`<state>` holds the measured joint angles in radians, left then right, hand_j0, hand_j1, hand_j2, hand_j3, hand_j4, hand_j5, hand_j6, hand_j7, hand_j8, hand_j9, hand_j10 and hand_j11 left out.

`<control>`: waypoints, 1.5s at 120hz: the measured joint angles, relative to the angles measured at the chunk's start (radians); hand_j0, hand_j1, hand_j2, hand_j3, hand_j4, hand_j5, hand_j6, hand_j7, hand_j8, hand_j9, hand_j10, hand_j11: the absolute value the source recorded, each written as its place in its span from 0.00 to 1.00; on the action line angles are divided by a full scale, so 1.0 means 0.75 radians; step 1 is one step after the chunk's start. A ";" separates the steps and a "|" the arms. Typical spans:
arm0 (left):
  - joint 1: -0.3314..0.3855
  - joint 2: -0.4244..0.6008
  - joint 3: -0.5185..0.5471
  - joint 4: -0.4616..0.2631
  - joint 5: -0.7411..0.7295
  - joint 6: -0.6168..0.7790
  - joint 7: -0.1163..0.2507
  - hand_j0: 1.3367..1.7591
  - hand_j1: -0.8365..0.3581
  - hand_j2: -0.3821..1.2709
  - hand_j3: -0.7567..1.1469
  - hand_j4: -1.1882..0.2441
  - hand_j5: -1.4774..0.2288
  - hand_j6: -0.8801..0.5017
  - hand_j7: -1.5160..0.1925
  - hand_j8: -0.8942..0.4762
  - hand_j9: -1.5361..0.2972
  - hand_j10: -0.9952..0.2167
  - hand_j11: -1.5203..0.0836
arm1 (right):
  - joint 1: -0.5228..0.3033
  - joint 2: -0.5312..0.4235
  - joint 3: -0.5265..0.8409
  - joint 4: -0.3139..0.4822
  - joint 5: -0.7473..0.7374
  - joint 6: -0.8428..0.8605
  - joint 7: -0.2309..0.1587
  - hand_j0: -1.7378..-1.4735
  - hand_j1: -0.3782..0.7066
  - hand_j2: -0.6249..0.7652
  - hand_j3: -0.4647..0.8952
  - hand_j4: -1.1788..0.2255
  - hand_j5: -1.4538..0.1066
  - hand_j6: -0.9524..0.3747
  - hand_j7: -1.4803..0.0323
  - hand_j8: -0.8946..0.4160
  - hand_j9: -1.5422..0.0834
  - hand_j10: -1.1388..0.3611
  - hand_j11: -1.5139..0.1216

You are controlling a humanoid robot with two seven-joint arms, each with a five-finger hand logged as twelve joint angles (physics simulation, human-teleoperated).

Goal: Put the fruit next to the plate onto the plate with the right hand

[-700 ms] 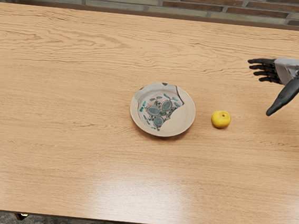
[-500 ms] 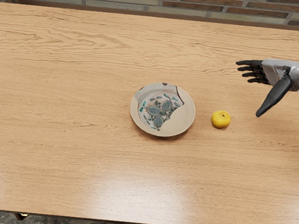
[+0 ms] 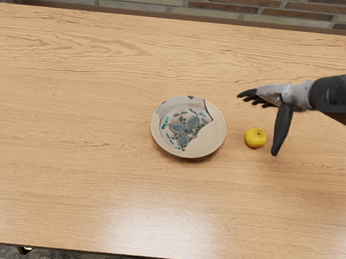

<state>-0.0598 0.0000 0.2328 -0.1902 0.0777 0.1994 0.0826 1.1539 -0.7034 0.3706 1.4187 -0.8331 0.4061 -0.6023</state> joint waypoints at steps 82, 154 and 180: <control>0.000 0.000 0.000 0.000 0.000 0.000 0.000 0.76 0.99 0.23 0.40 0.83 0.87 0.64 0.89 0.65 0.84 0.82 0.95 | -0.149 0.106 -0.234 0.099 -0.451 -0.676 -0.011 0.30 0.12 0.44 0.34 0.78 0.86 0.65 0.91 0.62 0.88 0.70 0.86; 0.000 0.000 0.000 0.000 0.000 0.000 0.000 0.76 0.99 0.23 0.40 0.83 0.87 0.64 0.89 0.65 0.84 0.82 0.95 | -0.231 0.173 -0.307 0.066 -0.595 -0.792 -0.011 0.30 0.29 0.42 0.34 0.67 0.74 0.54 0.78 0.50 0.76 0.60 0.74; 0.000 0.000 0.000 0.000 0.000 0.000 0.000 0.76 0.99 0.23 0.40 0.83 0.87 0.64 0.89 0.65 0.84 0.82 0.95 | -0.261 0.196 -0.307 0.066 -0.640 -0.833 -0.011 0.30 0.38 0.41 0.34 0.61 0.66 0.47 0.70 0.43 0.69 0.54 0.67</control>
<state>-0.0598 0.0000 0.2325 -0.1902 0.0776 0.1994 0.0825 0.9584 -0.5567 0.1402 1.4679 -1.3128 -0.2185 -0.6109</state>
